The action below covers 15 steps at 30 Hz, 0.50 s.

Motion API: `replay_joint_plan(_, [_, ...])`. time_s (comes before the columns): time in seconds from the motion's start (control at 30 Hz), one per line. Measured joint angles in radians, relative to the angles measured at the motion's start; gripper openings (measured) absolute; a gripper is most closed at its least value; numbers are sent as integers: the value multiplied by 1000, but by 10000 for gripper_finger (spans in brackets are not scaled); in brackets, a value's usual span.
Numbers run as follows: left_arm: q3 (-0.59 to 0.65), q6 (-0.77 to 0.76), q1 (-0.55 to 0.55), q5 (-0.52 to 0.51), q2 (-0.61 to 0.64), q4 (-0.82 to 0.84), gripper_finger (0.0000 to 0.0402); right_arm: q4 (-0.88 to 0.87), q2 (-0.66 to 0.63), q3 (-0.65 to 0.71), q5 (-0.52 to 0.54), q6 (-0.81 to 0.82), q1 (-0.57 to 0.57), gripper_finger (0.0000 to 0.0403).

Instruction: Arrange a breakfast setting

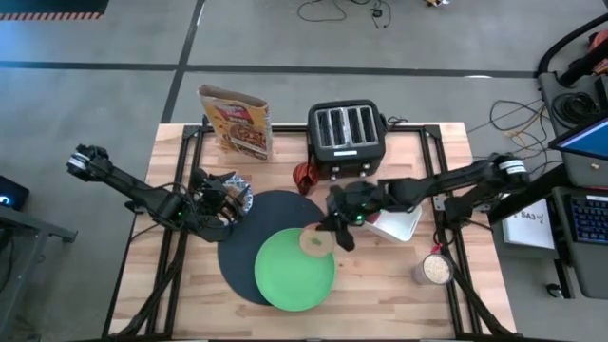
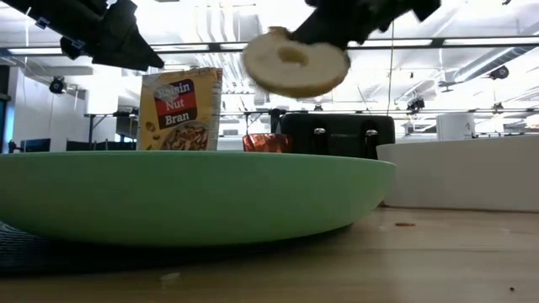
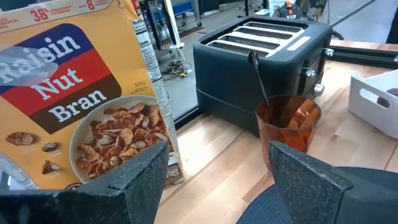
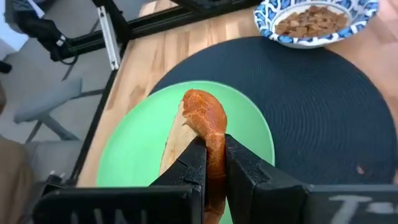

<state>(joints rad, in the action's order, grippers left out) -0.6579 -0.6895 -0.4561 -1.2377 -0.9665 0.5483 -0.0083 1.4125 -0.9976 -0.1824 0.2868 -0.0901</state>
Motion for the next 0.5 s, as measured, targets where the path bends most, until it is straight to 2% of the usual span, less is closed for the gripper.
replay_joint_plan(0.23, [0,0,0,-10,1,-27,259,-34,209,-133,0,-14,3,34])
replay_joint_plan(0.5, [0,0,0,-10,-4,-25,259,-200,399,-322,-1,-51,3,98])
